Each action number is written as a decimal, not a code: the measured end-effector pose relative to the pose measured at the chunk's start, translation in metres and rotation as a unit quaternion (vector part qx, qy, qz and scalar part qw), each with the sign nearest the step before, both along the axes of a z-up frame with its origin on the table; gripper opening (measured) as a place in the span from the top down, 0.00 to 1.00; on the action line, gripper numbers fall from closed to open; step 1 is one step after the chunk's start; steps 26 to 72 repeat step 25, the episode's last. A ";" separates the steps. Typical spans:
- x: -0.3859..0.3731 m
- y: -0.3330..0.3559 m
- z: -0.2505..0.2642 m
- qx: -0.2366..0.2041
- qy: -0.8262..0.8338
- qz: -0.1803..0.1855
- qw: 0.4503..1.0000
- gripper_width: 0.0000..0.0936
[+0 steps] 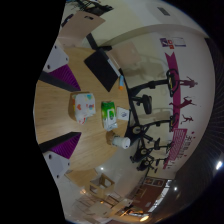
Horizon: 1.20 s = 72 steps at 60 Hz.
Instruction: Fold towel
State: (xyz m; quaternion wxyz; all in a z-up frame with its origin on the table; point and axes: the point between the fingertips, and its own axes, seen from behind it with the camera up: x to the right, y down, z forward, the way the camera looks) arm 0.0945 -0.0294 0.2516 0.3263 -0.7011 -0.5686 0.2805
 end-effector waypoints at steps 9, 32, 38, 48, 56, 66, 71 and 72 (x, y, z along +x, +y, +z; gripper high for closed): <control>0.039 -0.008 0.022 0.002 0.009 -0.012 1.000 0.10; 0.065 -0.005 0.027 0.007 0.017 -0.020 1.000 0.09; 0.065 -0.005 0.027 0.007 0.017 -0.020 1.000 0.09; 0.065 -0.005 0.027 0.007 0.017 -0.020 1.000 0.09; 0.065 -0.005 0.027 0.007 0.017 -0.020 1.000 0.09; 0.065 -0.005 0.027 0.007 0.017 -0.020 1.000 0.09; 0.065 -0.005 0.027 0.007 0.017 -0.020 1.000 0.09; 0.065 -0.005 0.027 0.007 0.017 -0.020 1.000 0.09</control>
